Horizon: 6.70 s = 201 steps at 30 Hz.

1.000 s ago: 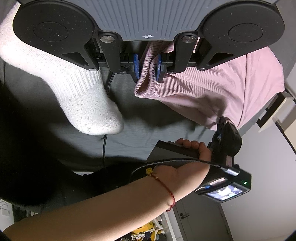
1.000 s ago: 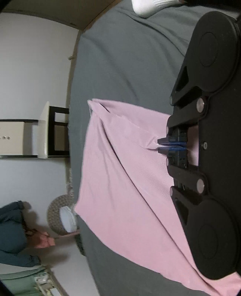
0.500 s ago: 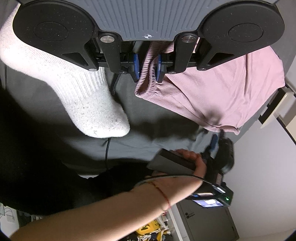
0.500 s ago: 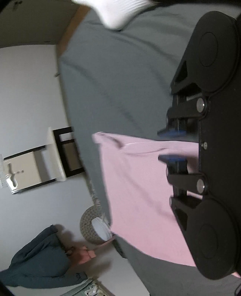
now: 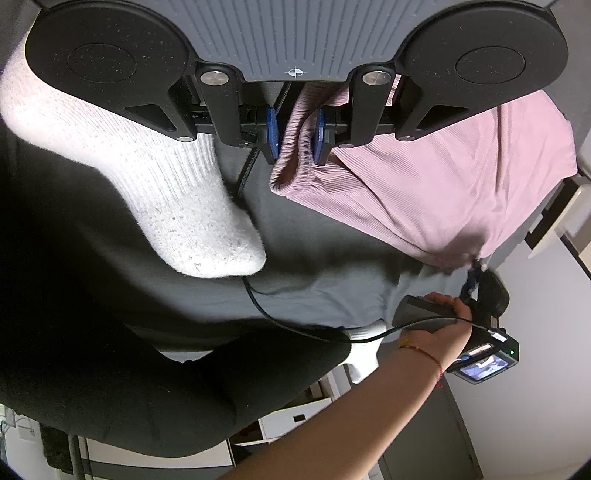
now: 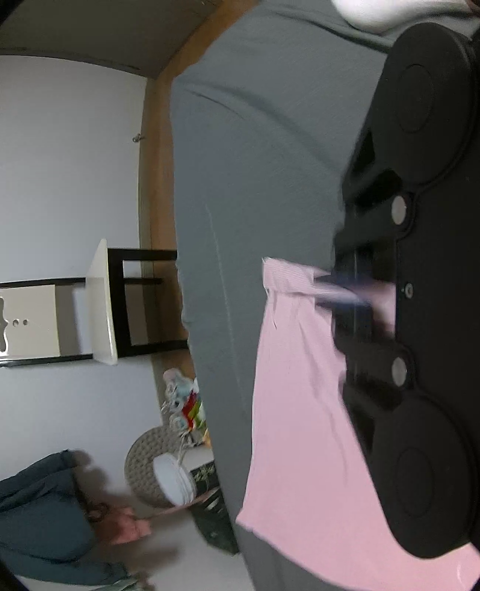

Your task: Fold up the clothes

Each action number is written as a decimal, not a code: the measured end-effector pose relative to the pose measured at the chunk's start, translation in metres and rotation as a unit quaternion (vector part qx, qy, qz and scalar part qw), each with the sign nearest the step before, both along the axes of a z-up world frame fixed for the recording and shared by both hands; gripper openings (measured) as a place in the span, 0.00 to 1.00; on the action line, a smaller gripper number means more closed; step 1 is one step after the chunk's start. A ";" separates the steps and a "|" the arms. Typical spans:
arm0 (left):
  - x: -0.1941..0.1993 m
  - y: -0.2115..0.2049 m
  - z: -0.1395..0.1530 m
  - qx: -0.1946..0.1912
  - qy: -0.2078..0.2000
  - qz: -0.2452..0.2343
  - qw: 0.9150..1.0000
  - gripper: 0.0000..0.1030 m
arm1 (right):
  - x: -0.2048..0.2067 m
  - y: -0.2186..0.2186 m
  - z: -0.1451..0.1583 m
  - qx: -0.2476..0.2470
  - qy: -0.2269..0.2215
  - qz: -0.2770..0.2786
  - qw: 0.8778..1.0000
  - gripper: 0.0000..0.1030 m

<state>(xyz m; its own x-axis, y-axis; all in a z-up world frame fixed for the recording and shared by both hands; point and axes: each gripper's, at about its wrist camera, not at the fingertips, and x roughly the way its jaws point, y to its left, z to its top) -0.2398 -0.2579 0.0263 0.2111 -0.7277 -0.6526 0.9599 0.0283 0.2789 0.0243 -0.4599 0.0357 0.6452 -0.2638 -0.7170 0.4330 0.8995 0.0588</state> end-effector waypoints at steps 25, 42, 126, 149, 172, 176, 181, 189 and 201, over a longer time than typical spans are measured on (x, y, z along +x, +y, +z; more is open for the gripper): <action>0.009 0.039 0.037 -0.076 -0.026 0.037 0.996 0.88 | -0.099 0.011 0.055 0.088 -0.101 0.091 0.987 0.33; 0.064 0.105 0.051 0.055 0.021 0.111 0.992 0.88 | -0.244 0.308 0.018 -0.246 0.045 0.545 0.800 0.44; 0.039 0.099 0.029 0.086 -0.130 0.070 0.985 0.02 | -0.234 0.355 -0.013 -0.368 0.087 0.508 0.774 0.33; 0.011 0.084 0.020 0.016 -0.327 0.016 0.945 1.00 | -0.195 0.271 0.036 -0.127 0.034 0.451 0.883 0.34; 0.027 0.032 -0.026 0.046 -0.411 -0.128 0.901 0.50 | -0.191 0.266 0.040 -0.129 0.041 0.483 0.865 0.34; 0.027 0.020 -0.027 0.045 -0.405 -0.121 0.905 0.41 | -0.196 0.265 0.043 -0.135 0.044 0.482 0.864 0.42; 0.032 0.006 -0.020 0.038 -0.373 -0.091 0.923 0.36 | -0.224 0.273 0.049 -0.180 0.037 0.462 0.868 0.72; 0.048 -0.016 0.010 0.006 -0.282 -0.017 0.959 0.36 | -0.244 0.314 0.008 -0.346 0.065 0.404 0.844 0.75; 0.086 -0.012 0.041 -0.043 -0.162 0.080 0.983 0.34 | -0.239 0.326 -0.036 -0.511 0.079 0.350 0.781 0.60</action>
